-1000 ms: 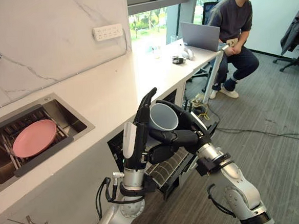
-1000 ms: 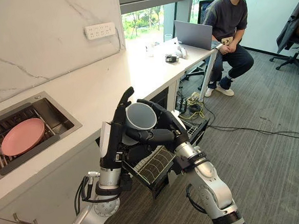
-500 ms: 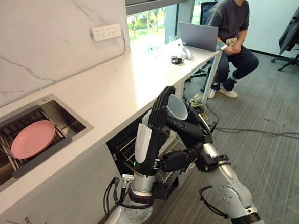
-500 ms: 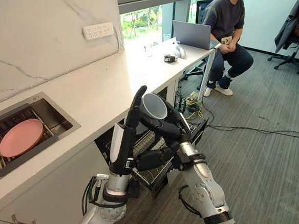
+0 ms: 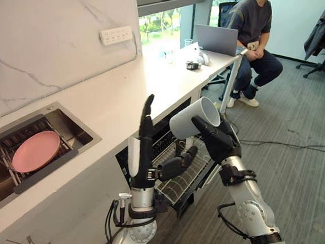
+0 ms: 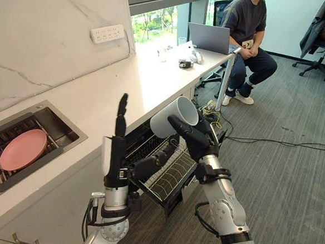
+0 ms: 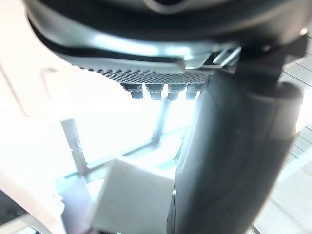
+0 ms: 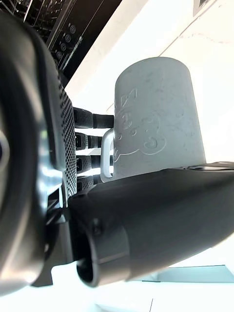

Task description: Walk over to the sink, pick up the cup, carry it to the dishwasher, place the cup inside the dishwasher, then close the dishwasher door

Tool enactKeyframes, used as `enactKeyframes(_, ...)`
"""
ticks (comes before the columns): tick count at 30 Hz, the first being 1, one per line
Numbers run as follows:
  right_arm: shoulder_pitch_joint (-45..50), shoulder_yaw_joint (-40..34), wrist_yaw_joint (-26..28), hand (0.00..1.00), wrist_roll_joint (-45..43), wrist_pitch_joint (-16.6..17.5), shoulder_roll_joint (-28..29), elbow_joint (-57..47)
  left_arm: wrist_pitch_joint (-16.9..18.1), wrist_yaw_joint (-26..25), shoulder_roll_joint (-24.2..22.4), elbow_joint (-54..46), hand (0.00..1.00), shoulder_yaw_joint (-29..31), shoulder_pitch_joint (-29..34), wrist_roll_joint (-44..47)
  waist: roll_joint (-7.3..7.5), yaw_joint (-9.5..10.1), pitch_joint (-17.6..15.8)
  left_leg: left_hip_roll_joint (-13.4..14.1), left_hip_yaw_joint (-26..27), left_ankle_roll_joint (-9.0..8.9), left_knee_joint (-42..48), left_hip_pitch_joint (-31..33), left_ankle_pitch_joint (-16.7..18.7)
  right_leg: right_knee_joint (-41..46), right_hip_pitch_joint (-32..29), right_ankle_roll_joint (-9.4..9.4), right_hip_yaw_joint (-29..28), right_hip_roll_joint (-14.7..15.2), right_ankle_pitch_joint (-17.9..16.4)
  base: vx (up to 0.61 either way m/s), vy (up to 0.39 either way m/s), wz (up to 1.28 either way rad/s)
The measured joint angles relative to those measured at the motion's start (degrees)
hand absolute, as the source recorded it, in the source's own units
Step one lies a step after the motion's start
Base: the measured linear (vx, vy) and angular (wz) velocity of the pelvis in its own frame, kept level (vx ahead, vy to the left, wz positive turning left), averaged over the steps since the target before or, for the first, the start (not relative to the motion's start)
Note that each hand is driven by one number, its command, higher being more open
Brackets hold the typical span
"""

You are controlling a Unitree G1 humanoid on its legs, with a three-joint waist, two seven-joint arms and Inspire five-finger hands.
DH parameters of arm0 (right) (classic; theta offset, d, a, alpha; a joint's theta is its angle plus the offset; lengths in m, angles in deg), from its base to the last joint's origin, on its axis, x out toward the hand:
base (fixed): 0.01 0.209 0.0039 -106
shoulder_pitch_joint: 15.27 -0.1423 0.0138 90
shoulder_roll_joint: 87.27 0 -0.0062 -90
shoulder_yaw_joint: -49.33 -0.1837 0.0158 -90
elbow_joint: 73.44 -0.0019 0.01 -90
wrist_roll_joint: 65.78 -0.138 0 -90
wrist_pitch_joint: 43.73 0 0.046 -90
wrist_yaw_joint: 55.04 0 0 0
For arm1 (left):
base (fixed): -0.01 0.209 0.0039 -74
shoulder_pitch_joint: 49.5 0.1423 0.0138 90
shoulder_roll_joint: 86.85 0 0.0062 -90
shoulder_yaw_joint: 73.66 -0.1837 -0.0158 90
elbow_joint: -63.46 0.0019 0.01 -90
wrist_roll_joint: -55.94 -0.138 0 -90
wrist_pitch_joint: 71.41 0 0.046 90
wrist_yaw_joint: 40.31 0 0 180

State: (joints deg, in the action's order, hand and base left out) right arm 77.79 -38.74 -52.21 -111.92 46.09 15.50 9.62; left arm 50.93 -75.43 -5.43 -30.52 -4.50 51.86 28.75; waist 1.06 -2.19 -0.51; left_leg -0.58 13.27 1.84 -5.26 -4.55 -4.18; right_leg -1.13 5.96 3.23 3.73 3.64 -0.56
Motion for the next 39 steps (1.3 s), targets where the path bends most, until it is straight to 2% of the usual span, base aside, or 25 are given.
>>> enactKeyframes(4,0.96,-2.36,0.11,0.0,-0.77,1.06,0.51,-0.01,-1.02,0.18,-0.12,1.81,1.0,2.22,2.12,3.21,0.0,0.43,0.0,-0.06,-0.45,-0.04,-0.02,0.01,-0.02,-0.14,0.22,0.01,0.44,0.05,-0.02,0.0,0.0,0.06)
enactKeyframes(7,2.35,-4.23,0.12,0.0,-1.03,1.2,0.54,0.01,-1.76,2.62,-0.89,2.66,1.0,3.58,4.21,7.52,0.0,0.65,-0.02,-0.2,-1.16,-0.06,-0.04,0.18,-0.02,-0.25,0.37,0.03,1.09,0.2,-0.05,0.0,-0.003,0.12)
enactKeyframes(11,2.8,-6.47,0.21,0.0,-0.94,1.21,0.5,0.25,-1.97,11.6,-1.73,4.56,1.0,5.2,6.6,16.39,0.0,1.17,-0.04,-0.3,-1.83,-0.22,-0.04,0.53,-0.04,-0.33,0.36,0.05,1.91,0.29,-0.08,0.0,-0.003,0.1)
enactKeyframes(12,2.8,-6.75,0.63,0.0,-0.84,1.21,0.38,0.83,-1.97,15.93,-1.74,5.58,1.0,5.69,7.88,19.34,0.02,1.25,-0.05,-0.31,-1.98,-0.24,-0.04,0.62,-0.06,-0.36,0.36,0.05,2.09,0.3,-0.09,0.0,-0.004,0.05)
enactKeyframes(16,2.66,-7.76,2.29,0.0,0.81,0.58,-0.52,4.64,-2.71,24.0,-0.96,11.84,1.0,5.75,9.24,22.28,0.02,1.45,-0.05,-0.42,-2.61,-0.31,-0.04,0.96,-0.2,-0.69,0.37,0.2,2.8,0.38,-0.2,0.0,-0.003,0.09)
enactKeyframes(19,2.26,-7.88,3.73,0.0,2.72,-0.08,-2.61,8.8,-4.39,27.38,0.29,16.99,1.0,5.69,10.1,24.06,-0.06,1.35,-0.26,-0.43,-3.25,-0.33,-0.05,1.15,-0.22,-1.15,0.71,0.41,3.51,0.39,-0.36,0.01,-0.006,0.1)
enactKeyframes(23,1.86,-7.96,4.31,0.0,6.18,-1.82,-4.19,13.81,-6.33,29.14,1.54,21.15,1.0,5.79,10.74,25.69,-0.18,1.43,-0.56,-0.51,-4.7,-0.43,-0.05,1.26,-0.29,-2.06,1.69,0.44,5.15,0.35,-0.48,0.03,-0.021,0.2)
enactKeyframes(32,-2.0,-7.66,6.2,0.0,14.78,-6.53,-6.07,23.04,-7.39,30.21,1.74,27.61,1.0,7.01,12.9,27.8,-0.91,3.03,-3.47,-0.78,-7.1,-0.37,-0.05,1.17,-0.44,-2.91,3.35,0.28,7.73,0.31,-0.7,0.03,-0.019,0.14)
enactKeyframes(39,-8.51,-6.03,7.97,0.0,17.17,-7.75,-9.66,31.76,-7.82,30.03,1.68,32.41,1.0,7.06,13.59,27.6,-1.39,3.62,-5.31,-1.38,-9.06,-0.31,-0.05,1.02,-0.67,-2.89,4.38,0.63,9.81,0.66,-1.27,0.0,-0.009,0.16)
